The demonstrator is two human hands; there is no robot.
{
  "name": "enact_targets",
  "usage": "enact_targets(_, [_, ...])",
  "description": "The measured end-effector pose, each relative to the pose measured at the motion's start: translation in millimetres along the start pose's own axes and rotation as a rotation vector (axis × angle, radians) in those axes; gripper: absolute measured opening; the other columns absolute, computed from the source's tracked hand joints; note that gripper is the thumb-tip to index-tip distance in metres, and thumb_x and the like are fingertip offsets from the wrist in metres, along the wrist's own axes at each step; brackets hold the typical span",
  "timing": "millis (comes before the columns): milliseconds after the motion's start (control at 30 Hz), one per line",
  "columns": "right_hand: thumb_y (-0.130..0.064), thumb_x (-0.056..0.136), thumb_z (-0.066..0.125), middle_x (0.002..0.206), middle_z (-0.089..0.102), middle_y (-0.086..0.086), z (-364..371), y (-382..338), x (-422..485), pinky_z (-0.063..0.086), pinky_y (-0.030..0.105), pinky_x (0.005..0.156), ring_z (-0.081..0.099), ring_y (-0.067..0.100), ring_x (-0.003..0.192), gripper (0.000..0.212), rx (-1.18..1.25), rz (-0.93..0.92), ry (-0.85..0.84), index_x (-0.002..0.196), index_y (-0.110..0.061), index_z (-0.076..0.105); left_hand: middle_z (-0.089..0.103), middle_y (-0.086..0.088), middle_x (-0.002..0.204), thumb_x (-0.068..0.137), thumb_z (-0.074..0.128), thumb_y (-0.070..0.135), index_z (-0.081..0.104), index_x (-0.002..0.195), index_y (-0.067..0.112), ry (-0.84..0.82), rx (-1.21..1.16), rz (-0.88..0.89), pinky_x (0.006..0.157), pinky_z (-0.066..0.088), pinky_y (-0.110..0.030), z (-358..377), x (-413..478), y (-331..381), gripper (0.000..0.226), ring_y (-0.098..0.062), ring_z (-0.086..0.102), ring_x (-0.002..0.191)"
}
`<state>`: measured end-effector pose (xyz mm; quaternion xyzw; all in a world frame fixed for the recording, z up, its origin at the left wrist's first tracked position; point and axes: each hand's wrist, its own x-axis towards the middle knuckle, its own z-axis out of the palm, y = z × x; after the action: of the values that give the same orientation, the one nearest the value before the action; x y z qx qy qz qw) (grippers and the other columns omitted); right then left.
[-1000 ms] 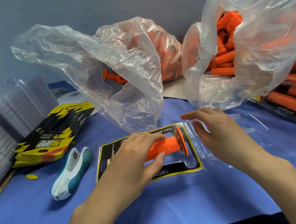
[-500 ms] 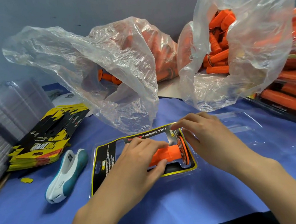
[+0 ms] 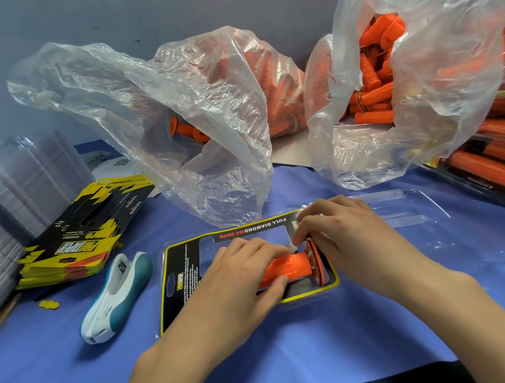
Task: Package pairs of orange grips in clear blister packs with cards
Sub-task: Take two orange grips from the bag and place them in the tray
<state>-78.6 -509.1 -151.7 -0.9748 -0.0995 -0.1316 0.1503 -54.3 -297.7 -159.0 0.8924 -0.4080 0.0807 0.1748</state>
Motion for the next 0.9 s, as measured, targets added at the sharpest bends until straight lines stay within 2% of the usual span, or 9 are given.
enact_targets(333, [-0.021, 0.100, 0.048, 0.113, 0.062, -0.013, 0.6, 0.1, -0.5, 0.028, 0.029, 0.101, 0.049, 0.017, 0.114, 0.025, 0.000, -0.009, -0.027, 0.101, -0.036, 0.068, 0.054, 0.020, 0.121, 0.099, 0.049, 0.044, 0.053, 0.127, 0.035, -0.001, -0.007, 0.004, 0.096, 0.034, -0.026, -0.2, -1.4, -2.3, 0.030, -0.005, 0.047, 0.111])
enact_targets(433, [-0.021, 0.100, 0.047, 0.114, 0.062, -0.015, 0.7, 1.1, -0.4, 0.028, 0.028, 0.101, 0.049, 0.017, 0.113, 0.027, 0.006, -0.009, -0.022, 0.103, -0.037, 0.068, 0.058, 0.021, 0.118, 0.099, 0.051, 0.041, 0.059, 0.124, 0.031, 0.060, -0.063, -0.041, 0.098, 0.036, -0.026, -10.7, -2.5, -8.6, 0.028, -0.001, 0.049, 0.111])
enact_targets(567, [-0.021, 0.102, 0.045, 0.118, 0.061, -0.016, 1.1, 1.7, -1.3, 0.029, 0.029, 0.103, 0.047, 0.017, 0.116, 0.028, -0.011, -0.013, -0.028, 0.111, -0.037, 0.065, 0.062, 0.021, 0.109, 0.099, 0.052, 0.036, 0.064, 0.119, 0.028, 0.223, -0.110, -0.213, 0.092, 0.035, -0.018, -30.1, -7.3, -27.4, 0.025, 0.000, 0.052, 0.105])
enact_targets(667, [-0.021, 0.101, 0.046, 0.120, 0.060, -0.015, -1.2, 0.3, -3.3, 0.029, 0.029, 0.104, 0.045, 0.017, 0.119, 0.026, -0.003, -0.008, -0.021, 0.116, -0.035, 0.063, 0.065, 0.015, 0.102, 0.097, 0.055, 0.028, 0.065, 0.117, 0.026, 0.302, -0.098, -0.392, 0.078, 0.037, -0.024, -40.9, -13.5, -45.1, 0.022, -0.002, 0.056, 0.087])
enact_targets(800, [-0.021, 0.102, 0.043, 0.120, 0.058, -0.016, -3.5, -2.2, -6.1, 0.029, 0.030, 0.105, 0.044, 0.016, 0.121, 0.028, -0.008, -0.004, -0.010, 0.121, -0.036, 0.057, 0.065, 0.011, 0.091, 0.097, 0.055, 0.027, 0.065, 0.110, 0.023, 0.302, -0.088, -0.600, 0.071, 0.038, -0.029, -48.2, -26.1, -64.6, 0.016, -0.001, 0.058, 0.079])
enact_targets(900, [-0.018, 0.102, 0.040, 0.119, 0.060, -0.015, -2.1, -5.4, -7.9, 0.030, 0.031, 0.105, 0.046, 0.017, 0.119, 0.031, 0.016, -0.018, -0.005, 0.123, -0.033, 0.057, 0.065, 0.005, 0.084, 0.097, 0.054, 0.032, 0.063, 0.096, 0.024, 0.219, -0.035, -0.736, 0.071, 0.043, -0.034, -48.1, -36.6, -72.3, 0.012, -0.016, 0.060, 0.079])
